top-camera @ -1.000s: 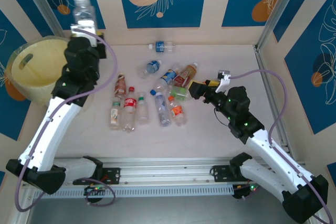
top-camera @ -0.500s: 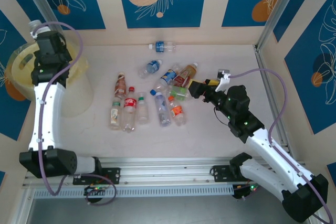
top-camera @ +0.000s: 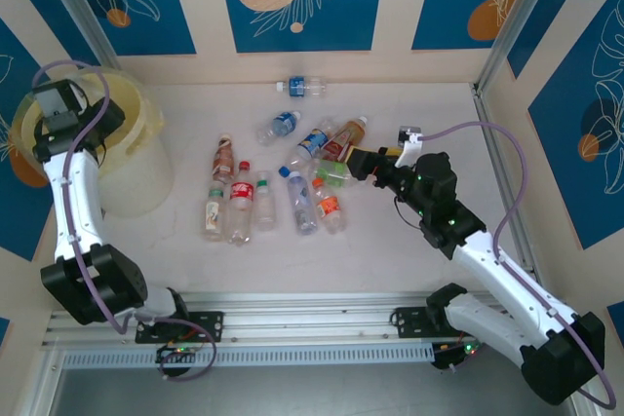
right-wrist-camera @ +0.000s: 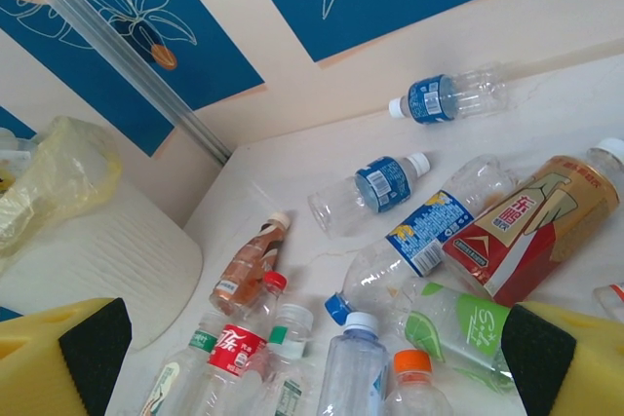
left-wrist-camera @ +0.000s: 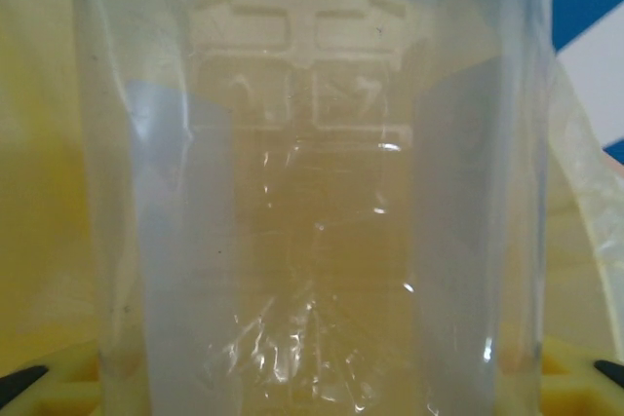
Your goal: Put the plastic bottles in the bin
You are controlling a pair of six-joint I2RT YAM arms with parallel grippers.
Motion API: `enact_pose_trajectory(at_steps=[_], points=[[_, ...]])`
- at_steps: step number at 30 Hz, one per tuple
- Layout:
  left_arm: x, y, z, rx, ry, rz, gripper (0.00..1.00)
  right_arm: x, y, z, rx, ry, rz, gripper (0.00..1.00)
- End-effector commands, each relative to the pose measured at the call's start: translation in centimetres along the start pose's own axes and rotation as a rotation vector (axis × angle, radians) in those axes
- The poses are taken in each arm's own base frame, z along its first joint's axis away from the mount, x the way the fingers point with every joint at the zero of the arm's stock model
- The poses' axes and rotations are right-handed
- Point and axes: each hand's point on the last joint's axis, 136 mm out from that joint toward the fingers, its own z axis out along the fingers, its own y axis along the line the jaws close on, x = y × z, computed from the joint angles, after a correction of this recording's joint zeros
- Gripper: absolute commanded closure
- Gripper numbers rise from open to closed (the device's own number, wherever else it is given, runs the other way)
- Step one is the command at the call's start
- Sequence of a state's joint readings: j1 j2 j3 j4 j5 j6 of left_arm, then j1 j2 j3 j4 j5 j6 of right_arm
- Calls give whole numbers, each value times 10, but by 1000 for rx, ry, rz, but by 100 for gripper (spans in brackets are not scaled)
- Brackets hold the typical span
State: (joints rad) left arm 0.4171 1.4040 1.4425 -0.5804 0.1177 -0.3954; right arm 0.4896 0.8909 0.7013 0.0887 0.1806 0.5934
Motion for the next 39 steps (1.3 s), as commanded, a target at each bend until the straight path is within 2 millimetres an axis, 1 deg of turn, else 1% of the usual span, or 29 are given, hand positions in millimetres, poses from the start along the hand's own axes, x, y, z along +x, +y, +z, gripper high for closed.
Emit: enact_pose_trajectory(at_steps=[1, 4, 8, 15, 17, 19, 20, 24, 28, 30, 34, 39], points=[[6, -18, 10, 175, 31, -56, 94, -17, 8, 0, -9, -35, 1, 0], [16, -21, 20, 222, 67, -58, 87, -16, 8, 3, -7, -23, 3, 0], [28, -17, 33, 229, 107, -67, 78, -15, 8, 6, -11, -13, 11, 0], [36, -12, 47, 218, 144, -88, 59, -10, 7, 11, -8, 11, 12, 0], [37, -12, 49, 221, 148, -95, 51, -9, 6, 12, -3, 15, 12, 0], [37, -12, 49, 221, 149, -100, 43, -7, 1, 13, 17, 17, 18, 0], [36, -11, 49, 215, 144, -101, 41, -5, -3, 13, 34, 17, 25, 0], [33, -12, 46, 217, 132, -103, 37, -2, -16, 14, 96, 18, 33, 0], [30, -11, 44, 205, 122, -96, 29, 2, -24, 15, 133, 28, 41, 1], [28, -10, 43, 195, 117, -94, 27, 4, -28, 15, 145, 35, 46, 0], [23, -15, 38, 210, 112, -87, 24, 10, -36, 18, 173, 59, 50, 0], [15, -14, 28, 183, 87, -73, 11, 24, -46, 20, 208, 114, 55, 1]])
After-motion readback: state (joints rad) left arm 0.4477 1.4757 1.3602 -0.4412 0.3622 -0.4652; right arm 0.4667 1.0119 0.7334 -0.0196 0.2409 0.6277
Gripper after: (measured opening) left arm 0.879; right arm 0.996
